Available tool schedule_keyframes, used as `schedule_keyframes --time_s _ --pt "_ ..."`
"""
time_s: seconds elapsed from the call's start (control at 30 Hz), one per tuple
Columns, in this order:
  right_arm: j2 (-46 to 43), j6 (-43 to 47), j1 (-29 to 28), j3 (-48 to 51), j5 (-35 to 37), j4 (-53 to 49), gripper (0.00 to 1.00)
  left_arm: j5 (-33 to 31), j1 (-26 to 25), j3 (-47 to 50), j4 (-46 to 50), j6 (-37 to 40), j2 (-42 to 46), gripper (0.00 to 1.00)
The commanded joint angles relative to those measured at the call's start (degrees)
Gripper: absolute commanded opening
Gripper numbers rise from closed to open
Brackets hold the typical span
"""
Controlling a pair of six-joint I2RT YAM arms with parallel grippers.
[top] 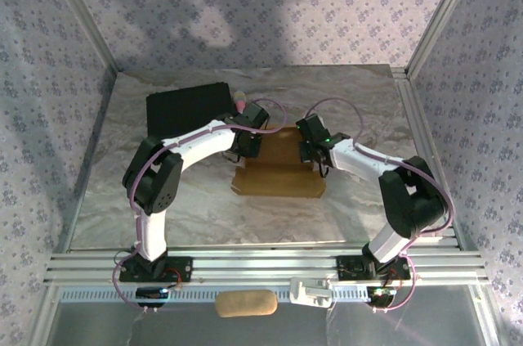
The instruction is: Fold the paper box
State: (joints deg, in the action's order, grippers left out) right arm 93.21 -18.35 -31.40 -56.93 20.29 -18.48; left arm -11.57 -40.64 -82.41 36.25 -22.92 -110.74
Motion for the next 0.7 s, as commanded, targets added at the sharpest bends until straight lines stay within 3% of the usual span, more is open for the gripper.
schedule_keyframes --time_s 0.0,0.2,0.3,0.47,0.67 --pt "1.45 -4.1 -3.45 -1.42 9.91 -5.11 0.0 -1.0 -1.55 -1.61 2.28 1.39 -0.31 0.0" --pt "0.58 -5.57 -4.11 0.51 10.05 -2.4 0.02 -1.04 -1.72 -1.16 1.81 1.27 -0.18 0.0" --pt "0.83 -5.57 -3.09 -0.27 8.81 -2.6 0.17 -0.99 -1.79 -0.91 1.69 1.38 -0.09 0.0" --pt "0.89 -5.36 -1.88 -0.84 7.79 -2.26 0.31 -1.0 -1.74 -0.84 1.76 1.53 0.02 0.0" --pt "1.95 -5.84 -1.31 -1.7 6.39 -2.35 0.24 -0.85 -1.8 -1.08 1.72 1.21 0.0 0.0"
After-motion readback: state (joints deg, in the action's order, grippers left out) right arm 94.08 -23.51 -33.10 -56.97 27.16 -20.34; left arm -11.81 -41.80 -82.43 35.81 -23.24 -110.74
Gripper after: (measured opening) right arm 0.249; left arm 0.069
